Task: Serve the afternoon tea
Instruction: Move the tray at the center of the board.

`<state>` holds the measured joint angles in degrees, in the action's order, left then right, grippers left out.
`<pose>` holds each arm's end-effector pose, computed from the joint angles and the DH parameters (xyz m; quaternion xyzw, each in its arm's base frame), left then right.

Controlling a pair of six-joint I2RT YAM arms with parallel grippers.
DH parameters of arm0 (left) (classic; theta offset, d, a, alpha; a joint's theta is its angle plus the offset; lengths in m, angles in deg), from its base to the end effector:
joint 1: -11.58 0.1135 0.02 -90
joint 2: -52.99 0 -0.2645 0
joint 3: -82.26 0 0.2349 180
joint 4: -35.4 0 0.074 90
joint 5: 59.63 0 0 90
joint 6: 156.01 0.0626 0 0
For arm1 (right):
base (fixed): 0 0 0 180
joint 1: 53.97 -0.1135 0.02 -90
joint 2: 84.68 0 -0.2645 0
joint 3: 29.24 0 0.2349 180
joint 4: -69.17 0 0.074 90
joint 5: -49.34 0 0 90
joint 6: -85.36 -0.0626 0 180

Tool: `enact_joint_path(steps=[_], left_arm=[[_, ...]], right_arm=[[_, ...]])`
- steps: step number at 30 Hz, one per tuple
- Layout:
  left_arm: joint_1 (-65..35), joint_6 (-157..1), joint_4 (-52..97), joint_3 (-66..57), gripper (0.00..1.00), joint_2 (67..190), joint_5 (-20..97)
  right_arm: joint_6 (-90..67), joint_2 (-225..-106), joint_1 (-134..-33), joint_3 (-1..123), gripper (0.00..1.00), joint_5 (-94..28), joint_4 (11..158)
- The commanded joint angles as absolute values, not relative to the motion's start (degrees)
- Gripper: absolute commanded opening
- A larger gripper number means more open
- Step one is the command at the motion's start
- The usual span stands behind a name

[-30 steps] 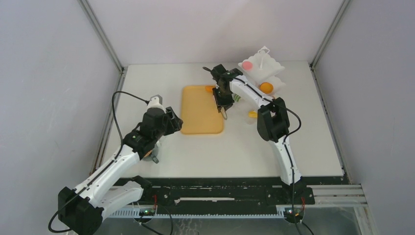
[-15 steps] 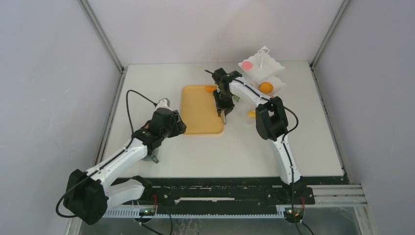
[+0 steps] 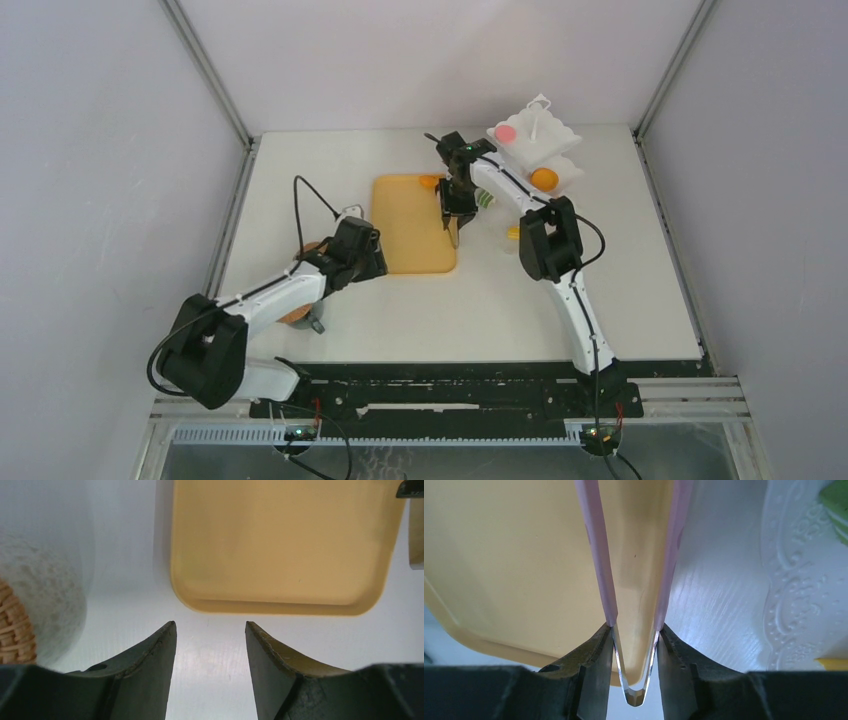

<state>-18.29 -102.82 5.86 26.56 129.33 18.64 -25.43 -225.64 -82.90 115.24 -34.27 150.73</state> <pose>0.2353 -0.1204 0.1838 -0.0913 0.9315 -0.1059 0.3358 0.4238 0.2422 0.1613 -0.0763 0.9901 0.0940 0.0711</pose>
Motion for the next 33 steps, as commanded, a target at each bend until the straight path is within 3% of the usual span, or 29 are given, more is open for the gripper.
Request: enact_joint_path(steps=[1,19,33], left_arm=[[-18.6,-101.5,6.8,21.7,0.58,131.7,16.2],[-18.6,-100.6,2.2,14.0,0.58,145.1,14.6],[-20.4,-102.1,-2.8,16.4,0.57,145.9,17.3]], right_arm=[[-27.4,-226.9,-81.9,119.7,0.43,-33.9,152.1],[-26.0,-229.3,-82.3,121.5,0.43,-34.9,154.2],[-25.2,-228.3,-84.1,121.7,0.43,-35.7,156.4]])
